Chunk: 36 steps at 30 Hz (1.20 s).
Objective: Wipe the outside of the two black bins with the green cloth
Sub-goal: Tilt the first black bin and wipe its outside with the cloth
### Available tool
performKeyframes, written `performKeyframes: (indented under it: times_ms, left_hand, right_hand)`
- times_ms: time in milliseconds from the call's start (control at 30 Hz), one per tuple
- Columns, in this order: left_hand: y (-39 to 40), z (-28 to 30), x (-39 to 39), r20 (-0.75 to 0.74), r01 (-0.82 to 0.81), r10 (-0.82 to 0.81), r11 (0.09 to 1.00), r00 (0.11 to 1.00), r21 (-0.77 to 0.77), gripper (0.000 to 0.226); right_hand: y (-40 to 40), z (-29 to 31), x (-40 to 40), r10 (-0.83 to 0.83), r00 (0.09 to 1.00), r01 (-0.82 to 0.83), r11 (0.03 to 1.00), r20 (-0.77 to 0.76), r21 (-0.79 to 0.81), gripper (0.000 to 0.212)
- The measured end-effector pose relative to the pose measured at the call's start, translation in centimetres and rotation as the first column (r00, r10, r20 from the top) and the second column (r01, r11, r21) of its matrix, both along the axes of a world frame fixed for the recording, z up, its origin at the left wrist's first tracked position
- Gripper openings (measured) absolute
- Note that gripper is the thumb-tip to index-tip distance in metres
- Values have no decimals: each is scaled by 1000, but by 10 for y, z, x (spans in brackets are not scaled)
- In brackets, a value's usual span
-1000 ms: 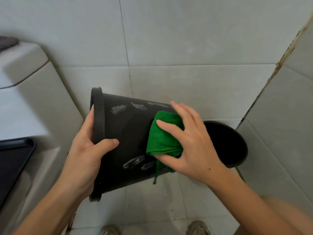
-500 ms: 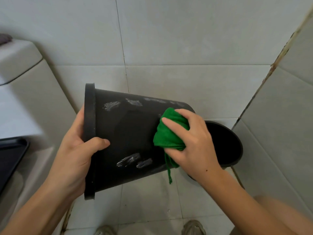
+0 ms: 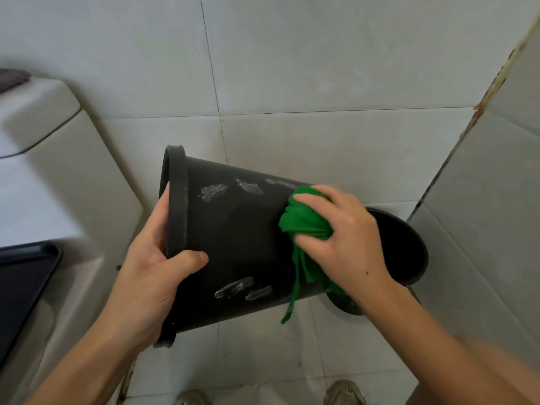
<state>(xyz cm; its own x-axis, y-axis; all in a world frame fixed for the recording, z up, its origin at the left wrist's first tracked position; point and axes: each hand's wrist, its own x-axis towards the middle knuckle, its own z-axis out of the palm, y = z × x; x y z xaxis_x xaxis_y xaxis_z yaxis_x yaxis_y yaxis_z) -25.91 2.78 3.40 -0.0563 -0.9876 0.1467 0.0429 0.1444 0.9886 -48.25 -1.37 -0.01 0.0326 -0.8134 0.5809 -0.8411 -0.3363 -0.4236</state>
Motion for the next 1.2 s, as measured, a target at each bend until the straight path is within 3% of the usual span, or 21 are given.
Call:
performKeyframes:
  times_ms: [100,267,433,667,867,1067,1200]
  left_hand:
    - [1,0,-3,17,3,-3,1000,1000,-10,93]
    - [0,1,-1,-19,-36,36,999,999,-11,89]
    - [0,6,0,13,-66,67,997,998,-25,92]
    - [2,14,0,-47,-71,70,997,996,-19,95]
    - [-1,12,-6,-80,-62,62,998,995,1,94]
    - [1,14,2,-106,-87,87,996,991,3,91]
    - [-1,13,2,-68,-89,88,996,994,-17,92]
  right_hand:
    - [-2,4,-3,-49,996,47,998,79,33,53]
    - [15,0,13,98,991,-110,986,-94,-126,49]
    - [4,2,-9,-64,996,67,997,55,-40,50]
    - [3,1,-19,-175,980,177,984,99,-16,54]
    - [14,-9,4,7,1000,-8,999,-20,-47,50]
    - [-1,-1,-30,-233,954,221,972,189,83,52]
    - [9,-8,-15,-158,984,156,987,85,22,52]
